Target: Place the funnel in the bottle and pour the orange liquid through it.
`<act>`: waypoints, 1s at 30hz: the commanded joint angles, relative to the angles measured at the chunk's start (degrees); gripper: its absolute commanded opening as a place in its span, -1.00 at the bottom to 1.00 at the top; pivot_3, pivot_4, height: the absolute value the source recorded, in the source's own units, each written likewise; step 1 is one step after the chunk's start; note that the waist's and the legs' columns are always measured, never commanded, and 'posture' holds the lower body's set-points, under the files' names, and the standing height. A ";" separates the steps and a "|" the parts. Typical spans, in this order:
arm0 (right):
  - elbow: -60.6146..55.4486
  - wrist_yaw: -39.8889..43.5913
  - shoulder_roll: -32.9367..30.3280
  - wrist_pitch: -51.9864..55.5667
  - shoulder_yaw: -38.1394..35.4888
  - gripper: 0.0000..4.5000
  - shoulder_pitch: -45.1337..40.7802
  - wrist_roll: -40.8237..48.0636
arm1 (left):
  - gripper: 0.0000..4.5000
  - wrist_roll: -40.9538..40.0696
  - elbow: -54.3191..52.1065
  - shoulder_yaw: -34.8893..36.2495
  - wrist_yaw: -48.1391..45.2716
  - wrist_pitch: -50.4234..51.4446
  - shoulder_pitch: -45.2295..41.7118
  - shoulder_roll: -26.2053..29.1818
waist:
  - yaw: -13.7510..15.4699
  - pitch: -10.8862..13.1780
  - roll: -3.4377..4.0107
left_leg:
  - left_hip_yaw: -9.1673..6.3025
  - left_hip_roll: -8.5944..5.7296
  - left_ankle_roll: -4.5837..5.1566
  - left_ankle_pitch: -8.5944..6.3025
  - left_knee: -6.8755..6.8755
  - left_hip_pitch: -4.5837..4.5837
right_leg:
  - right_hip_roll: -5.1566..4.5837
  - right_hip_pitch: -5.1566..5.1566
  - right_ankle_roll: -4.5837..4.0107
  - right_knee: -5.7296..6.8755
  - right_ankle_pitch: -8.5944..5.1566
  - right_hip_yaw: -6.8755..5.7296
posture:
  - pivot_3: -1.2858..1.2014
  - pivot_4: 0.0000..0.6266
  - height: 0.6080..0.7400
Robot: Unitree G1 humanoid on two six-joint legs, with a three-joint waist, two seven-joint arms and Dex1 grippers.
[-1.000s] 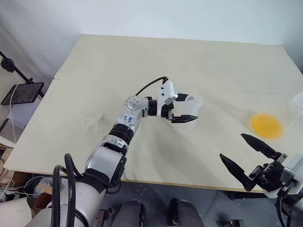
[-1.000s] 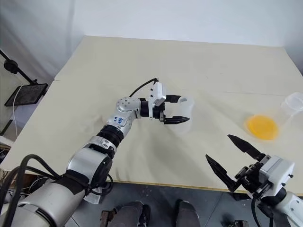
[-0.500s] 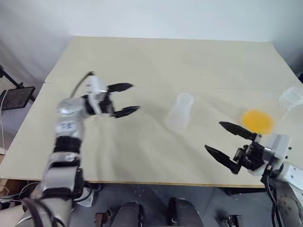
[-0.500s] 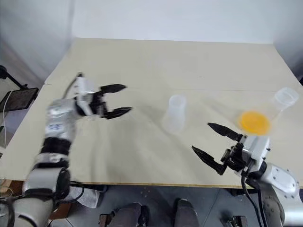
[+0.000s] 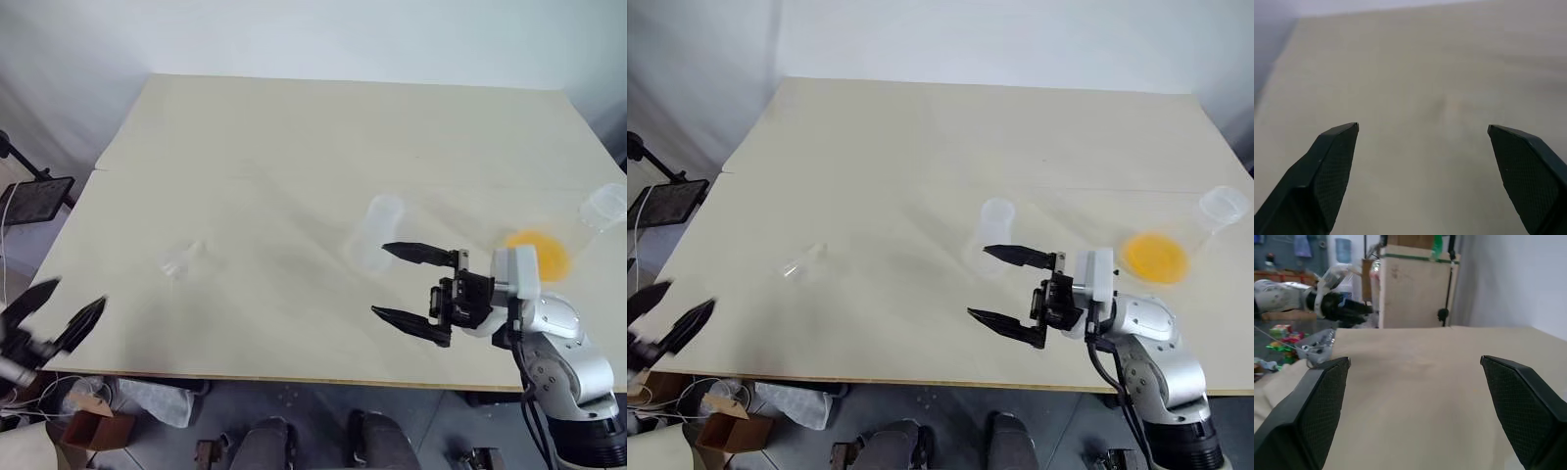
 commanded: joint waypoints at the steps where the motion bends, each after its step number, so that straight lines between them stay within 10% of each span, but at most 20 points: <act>1: -0.16 1.54 0.02 -0.30 -0.05 1.00 -0.95 0.71 | 0.99 -1.90 -1.72 4.45 0.61 -2.01 6.50 -2.71 | 0.24 -0.02 -0.03 | 0.00 0.00 0.01 -0.07 0.00 0.00 | -0.01 0.01 -0.01 -0.16 -0.01 0.01 | 0.03 -0.52 1.00; 13: 0.83 2.20 -1.60 2.32 -1.41 1.00 -0.59 0.68 | 0.99 -6.02 -15.88 -3.86 5.48 2.58 11.06 -7.81 | 1.03 -0.03 -0.04 | 0.10 0.03 -0.18 -0.36 0.00 -0.02 | -0.06 -0.01 -0.10 -0.34 -0.05 0.16 | 0.03 -0.52 1.00; 30: 1.21 -0.60 -1.03 0.10 -5.02 1.00 6.92 -2.03 | 0.99 6.79 -8.53 -28.75 26.48 9.39 -17.59 -8.61 | 0.89 -0.07 0.02 | 0.20 0.02 0.06 -0.22 0.03 0.05 | 0.16 -0.04 -0.04 0.18 -0.02 0.07 | 0.03 -0.52 1.00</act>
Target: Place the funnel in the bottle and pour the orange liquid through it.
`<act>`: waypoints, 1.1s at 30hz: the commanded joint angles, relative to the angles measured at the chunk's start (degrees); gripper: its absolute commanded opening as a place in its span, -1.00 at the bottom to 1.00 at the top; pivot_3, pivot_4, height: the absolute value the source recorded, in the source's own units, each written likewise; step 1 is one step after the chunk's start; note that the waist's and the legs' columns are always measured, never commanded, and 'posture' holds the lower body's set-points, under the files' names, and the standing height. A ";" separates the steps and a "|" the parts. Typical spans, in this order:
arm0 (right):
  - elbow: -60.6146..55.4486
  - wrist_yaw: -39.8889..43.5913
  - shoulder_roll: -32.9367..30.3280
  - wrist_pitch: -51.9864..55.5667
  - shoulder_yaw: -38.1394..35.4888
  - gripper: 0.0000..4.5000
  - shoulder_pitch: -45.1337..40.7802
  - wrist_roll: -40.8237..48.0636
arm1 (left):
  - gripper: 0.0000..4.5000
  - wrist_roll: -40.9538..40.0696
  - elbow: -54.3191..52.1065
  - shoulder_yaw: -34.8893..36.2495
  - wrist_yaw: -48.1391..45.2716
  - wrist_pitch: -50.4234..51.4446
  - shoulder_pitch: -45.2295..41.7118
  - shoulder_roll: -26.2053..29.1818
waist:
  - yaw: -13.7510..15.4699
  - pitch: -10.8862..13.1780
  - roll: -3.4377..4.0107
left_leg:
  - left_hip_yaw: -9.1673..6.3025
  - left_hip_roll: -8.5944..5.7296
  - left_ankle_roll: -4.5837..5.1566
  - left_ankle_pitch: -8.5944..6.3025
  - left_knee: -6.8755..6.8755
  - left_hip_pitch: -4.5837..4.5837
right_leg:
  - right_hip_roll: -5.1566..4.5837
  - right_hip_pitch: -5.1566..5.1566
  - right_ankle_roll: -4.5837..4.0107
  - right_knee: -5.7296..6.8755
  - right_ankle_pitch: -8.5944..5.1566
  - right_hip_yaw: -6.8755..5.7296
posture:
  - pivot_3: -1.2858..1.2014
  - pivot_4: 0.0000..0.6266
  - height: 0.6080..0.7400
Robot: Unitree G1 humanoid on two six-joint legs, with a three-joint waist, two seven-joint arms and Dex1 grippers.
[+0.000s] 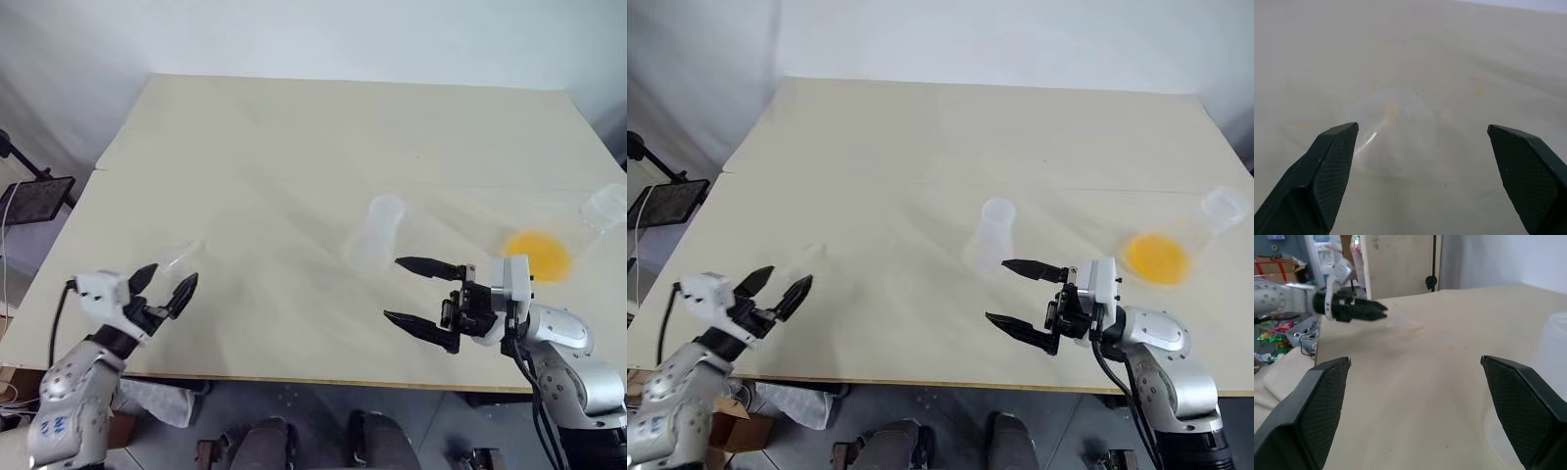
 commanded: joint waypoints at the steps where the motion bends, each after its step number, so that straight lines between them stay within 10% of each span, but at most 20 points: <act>1: -2.27 -0.71 0.05 -1.44 -1.77 1.00 1.18 0.16 | 0.99 1.63 2.47 -1.84 0.85 -0.69 -3.06 0.02 | 0.18 0.00 0.00 | 0.00 0.00 0.00 0.00 0.00 0.00 | 0.00 0.00 0.01 0.00 0.00 0.00 | 0.03 -0.52 1.00; 9: -1.96 -1.52 1.07 -4.24 -2.44 1.00 4.13 -0.78 | 0.76 4.98 9.90 -4.77 1.52 -2.21 -9.00 0.51 | 0.43 0.00 0.00 | 0.00 -0.01 -0.02 0.01 0.03 0.01 | 0.00 0.01 0.01 0.03 0.01 -0.04 | 0.03 -0.52 1.00; 22: -2.20 -2.71 2.02 -7.37 -2.34 1.00 6.05 -2.15 | -0.99 5.58 13.38 -5.78 -1.52 -3.96 -10.65 1.42 | 0.65 -0.08 0.13 | -0.01 -0.03 -0.03 0.02 0.06 0.06 | -0.04 0.06 0.01 0.06 0.01 -0.02 | 0.03 -0.52 1.00; 33: -4.37 -5.84 1.92 -9.02 -6.08 1.00 10.93 -2.59 | -0.99 1.70 9.38 -8.59 -19.06 -5.05 -20.47 11.90 | 0.65 0.00 0.01 | -0.04 -0.03 -0.04 0.02 0.05 0.01 | -0.03 0.03 0.01 0.05 0.00 -0.07 | 0.03 -0.52 1.00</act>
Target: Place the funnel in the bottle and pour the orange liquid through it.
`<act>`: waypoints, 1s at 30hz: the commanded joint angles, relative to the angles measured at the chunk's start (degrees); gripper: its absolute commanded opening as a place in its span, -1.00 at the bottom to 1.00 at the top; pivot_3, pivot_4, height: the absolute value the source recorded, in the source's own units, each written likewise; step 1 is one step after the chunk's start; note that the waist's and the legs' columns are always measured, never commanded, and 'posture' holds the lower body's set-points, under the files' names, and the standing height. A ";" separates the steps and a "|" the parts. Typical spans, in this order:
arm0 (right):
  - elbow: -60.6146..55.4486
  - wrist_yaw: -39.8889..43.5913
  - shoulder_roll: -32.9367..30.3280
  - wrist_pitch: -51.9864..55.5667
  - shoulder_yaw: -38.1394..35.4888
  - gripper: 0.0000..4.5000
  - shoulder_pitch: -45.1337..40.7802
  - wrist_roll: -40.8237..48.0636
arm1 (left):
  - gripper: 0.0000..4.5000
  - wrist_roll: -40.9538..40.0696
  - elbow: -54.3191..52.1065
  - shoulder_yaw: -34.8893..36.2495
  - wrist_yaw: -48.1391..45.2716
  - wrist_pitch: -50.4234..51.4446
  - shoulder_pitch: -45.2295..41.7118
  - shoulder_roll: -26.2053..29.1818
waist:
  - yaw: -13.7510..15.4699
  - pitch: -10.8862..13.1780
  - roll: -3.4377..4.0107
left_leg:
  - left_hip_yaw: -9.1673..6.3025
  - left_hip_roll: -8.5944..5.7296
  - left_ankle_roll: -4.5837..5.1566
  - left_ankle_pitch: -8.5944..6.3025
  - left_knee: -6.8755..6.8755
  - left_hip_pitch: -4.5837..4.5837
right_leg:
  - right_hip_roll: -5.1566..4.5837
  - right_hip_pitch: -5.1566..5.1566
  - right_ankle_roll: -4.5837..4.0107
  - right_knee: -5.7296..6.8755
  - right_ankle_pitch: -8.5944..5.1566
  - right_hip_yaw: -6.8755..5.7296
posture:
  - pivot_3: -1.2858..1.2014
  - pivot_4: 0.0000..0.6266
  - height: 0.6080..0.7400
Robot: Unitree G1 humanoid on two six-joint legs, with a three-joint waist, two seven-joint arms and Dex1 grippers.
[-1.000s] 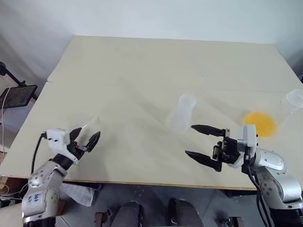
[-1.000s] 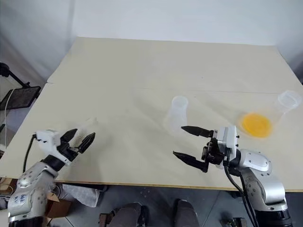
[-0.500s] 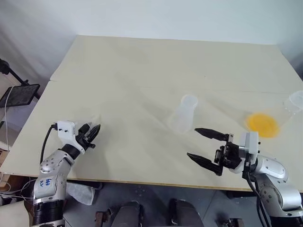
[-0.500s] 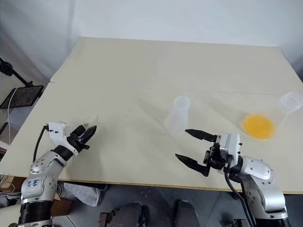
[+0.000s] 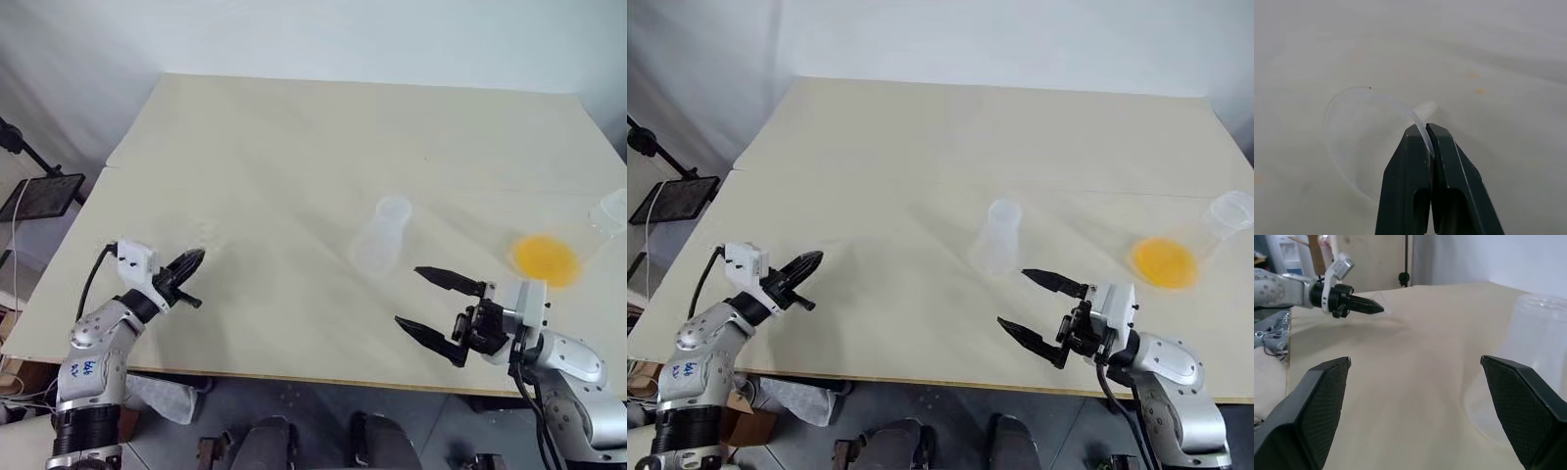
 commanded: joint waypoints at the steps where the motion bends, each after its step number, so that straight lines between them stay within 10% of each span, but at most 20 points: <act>1: -3.19 -1.56 0.15 -1.48 -2.79 1.00 2.03 0.34 | -0.99 -2.36 -4.06 -2.39 -9.56 -0.76 -8.12 5.70 | -0.04 0.02 -0.03 | -0.04 0.00 -0.02 0.02 0.02 -0.05 | 0.01 -0.02 0.00 0.00 0.00 -0.04 | 0.03 -0.52 1.00; 13: -8.33 -7.00 2.78 -4.27 -5.96 1.00 11.62 -1.54 | -0.99 11.79 29.71 -24.45 -37.88 -20.13 -58.82 1.14 | -0.73 0.05 0.02 | 0.35 -0.10 0.15 0.12 0.11 -0.11 | 0.54 -0.02 0.17 -0.09 0.06 -0.39 | 0.03 -0.52 1.00; 30: -11.31 -10.85 5.16 -6.46 -4.94 1.00 15.23 -3.22 | -0.99 24.18 48.96 -30.63 -36.70 -31.27 -71.80 -13.53 | 0.02 0.16 -0.15 | 0.58 0.19 0.13 0.15 0.25 -0.33 | 0.86 -0.17 0.18 -0.34 0.05 -0.10 | 0.03 -0.52 1.00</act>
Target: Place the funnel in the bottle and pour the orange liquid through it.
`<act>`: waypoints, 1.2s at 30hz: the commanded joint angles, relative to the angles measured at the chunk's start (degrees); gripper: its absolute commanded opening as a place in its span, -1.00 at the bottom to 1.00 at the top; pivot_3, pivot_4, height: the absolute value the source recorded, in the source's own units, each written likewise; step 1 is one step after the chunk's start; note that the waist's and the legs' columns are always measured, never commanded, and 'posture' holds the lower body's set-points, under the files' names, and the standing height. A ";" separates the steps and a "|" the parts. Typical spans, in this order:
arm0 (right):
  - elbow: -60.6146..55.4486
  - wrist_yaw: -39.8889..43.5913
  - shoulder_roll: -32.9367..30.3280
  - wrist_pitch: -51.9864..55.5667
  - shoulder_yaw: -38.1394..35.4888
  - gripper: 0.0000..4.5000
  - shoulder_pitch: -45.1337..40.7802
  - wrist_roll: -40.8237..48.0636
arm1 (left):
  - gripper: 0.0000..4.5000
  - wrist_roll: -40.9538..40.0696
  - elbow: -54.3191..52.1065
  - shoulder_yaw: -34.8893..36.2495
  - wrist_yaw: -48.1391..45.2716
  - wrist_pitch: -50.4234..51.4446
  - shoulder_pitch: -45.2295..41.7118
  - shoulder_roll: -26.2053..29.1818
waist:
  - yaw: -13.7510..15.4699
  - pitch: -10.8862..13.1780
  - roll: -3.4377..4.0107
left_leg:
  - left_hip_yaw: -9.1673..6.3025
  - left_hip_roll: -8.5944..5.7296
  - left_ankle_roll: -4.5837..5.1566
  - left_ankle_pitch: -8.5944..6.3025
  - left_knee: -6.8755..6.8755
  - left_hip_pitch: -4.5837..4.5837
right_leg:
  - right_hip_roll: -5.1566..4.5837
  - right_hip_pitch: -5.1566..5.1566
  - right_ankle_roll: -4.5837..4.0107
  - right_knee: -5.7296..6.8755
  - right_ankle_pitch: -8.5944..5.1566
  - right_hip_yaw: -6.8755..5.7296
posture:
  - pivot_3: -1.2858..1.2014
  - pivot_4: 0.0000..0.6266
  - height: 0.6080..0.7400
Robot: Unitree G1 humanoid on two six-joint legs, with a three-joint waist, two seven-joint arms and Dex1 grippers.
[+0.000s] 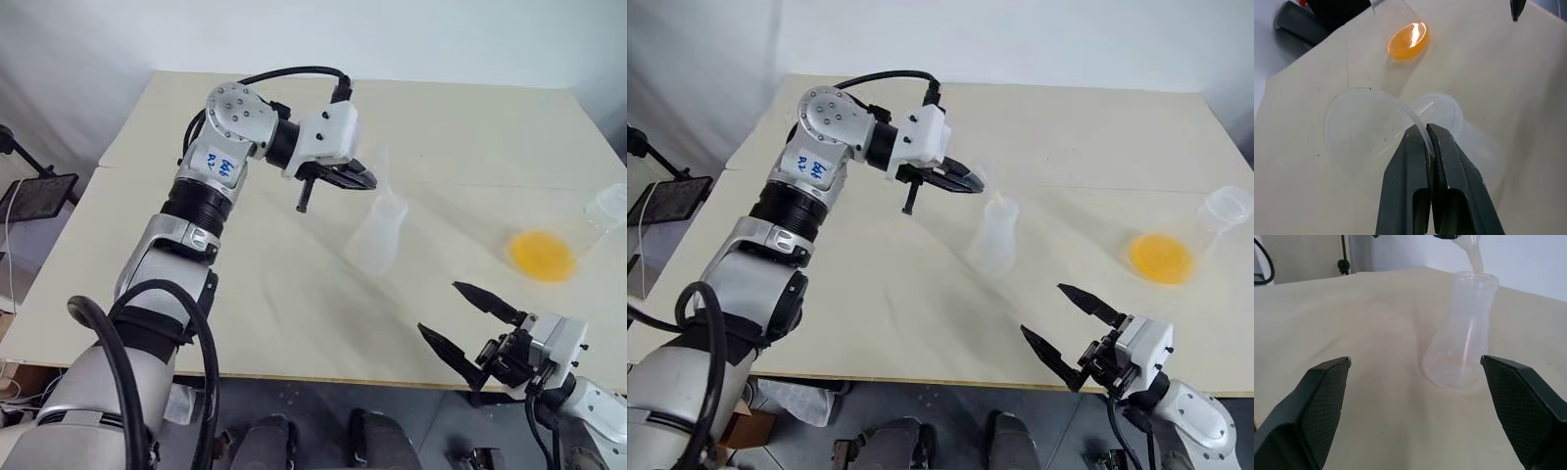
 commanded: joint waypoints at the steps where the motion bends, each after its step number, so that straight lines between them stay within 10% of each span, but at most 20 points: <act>1: -2.68 -0.93 0.62 -1.52 0.04 1.00 0.49 -0.18 | -0.99 2.09 1.08 -0.29 1.26 -2.61 -2.69 -0.94 | -0.01 0.00 0.00 | 0.00 0.00 0.00 0.00 0.00 0.00 | -0.01 0.00 0.00 0.00 0.00 0.00 | 0.03 -0.52 1.00; 8: -3.24 -2.02 1.26 -2.32 0.63 1.00 1.36 -0.91 | -0.99 5.10 3.72 -1.79 0.15 -6.04 -3.91 -3.36 | 0.19 0.00 0.00 | -0.04 -0.02 0.03 0.01 0.05 -0.12 | -0.02 -0.06 0.00 -0.01 0.00 -0.02 | 0.03 -0.52 1.00; 23: -4.68 -4.66 2.93 -3.45 0.60 1.00 3.72 -1.68 | 0.99 -0.68 4.54 3.70 -3.77 -1.89 -3.75 -6.85 | -0.03 0.00 0.00 | 0.13 -0.07 0.09 0.05 0.14 -0.55 | -0.08 -0.76 0.01 0.60 0.01 0.09 | 0.03 -0.52 1.00; 36: -3.54 -16.99 12.44 -9.76 -17.39 1.00 9.53 2.38 | 0.99 -15.12 -13.45 18.66 -1.79 11.76 23.70 6.10 | 0.11 -0.08 0.13 | -0.03 -0.06 0.01 0.08 0.24 -0.46 | -0.13 -0.79 -0.04 0.93 -0.02 0.22 | 0.03 -0.52 1.00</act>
